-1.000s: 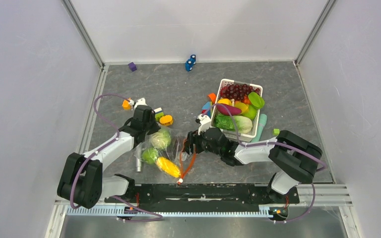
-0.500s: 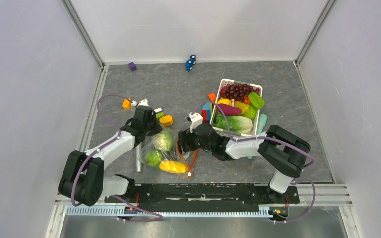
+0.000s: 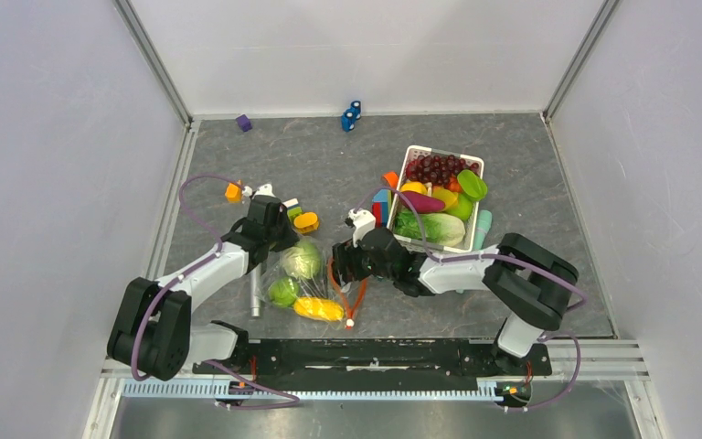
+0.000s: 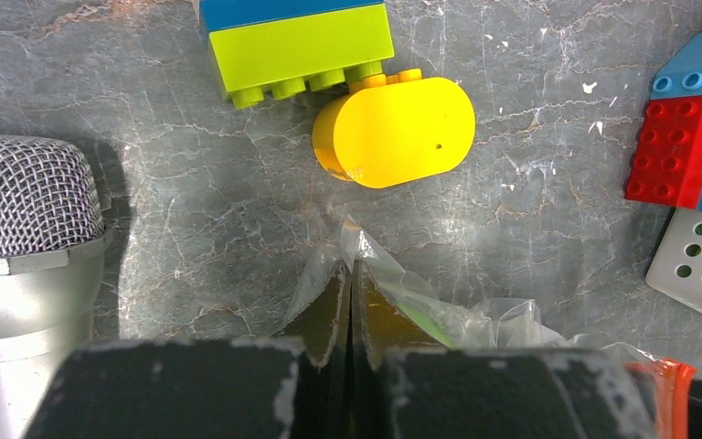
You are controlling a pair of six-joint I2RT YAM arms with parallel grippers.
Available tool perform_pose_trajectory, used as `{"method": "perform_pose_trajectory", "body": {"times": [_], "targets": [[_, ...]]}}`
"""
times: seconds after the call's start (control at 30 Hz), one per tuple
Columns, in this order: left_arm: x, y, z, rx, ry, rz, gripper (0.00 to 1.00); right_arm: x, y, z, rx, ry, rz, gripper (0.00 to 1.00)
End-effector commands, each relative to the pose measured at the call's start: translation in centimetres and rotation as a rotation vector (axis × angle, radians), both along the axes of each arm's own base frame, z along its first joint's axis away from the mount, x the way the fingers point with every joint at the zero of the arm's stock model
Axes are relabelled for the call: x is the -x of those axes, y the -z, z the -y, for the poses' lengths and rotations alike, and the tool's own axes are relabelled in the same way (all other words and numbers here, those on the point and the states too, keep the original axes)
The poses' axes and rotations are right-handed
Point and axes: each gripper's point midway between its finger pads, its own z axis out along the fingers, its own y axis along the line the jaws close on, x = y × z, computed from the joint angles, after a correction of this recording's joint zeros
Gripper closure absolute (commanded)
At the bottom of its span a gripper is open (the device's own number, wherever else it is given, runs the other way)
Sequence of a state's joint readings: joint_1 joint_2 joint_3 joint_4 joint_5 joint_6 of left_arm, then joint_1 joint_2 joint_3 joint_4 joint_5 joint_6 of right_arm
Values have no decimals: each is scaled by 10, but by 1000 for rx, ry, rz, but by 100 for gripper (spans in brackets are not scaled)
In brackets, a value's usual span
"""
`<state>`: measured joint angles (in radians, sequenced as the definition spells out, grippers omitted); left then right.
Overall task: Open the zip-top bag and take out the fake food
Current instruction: Pick up the fake fruit from the zipper food storage bag.
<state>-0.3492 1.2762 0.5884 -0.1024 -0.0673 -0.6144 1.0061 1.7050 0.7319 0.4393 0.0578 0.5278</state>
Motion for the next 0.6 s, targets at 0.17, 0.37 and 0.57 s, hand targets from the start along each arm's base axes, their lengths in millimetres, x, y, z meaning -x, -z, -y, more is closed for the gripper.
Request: {"method": "perform_pose_trajectory", "body": {"times": [0.17, 0.37, 0.57], "targets": [[14, 3, -8, -35, -10, -21, 98, 27, -42, 25, -21, -72, 25, 23], [13, 2, -10, -37, -20, -22, 98, 38, -58, 55, 20, -55, 44, 24], [12, 2, -10, -36, -21, -22, 98, 28, -85, 91, 25, 45, 81, 27]]}}
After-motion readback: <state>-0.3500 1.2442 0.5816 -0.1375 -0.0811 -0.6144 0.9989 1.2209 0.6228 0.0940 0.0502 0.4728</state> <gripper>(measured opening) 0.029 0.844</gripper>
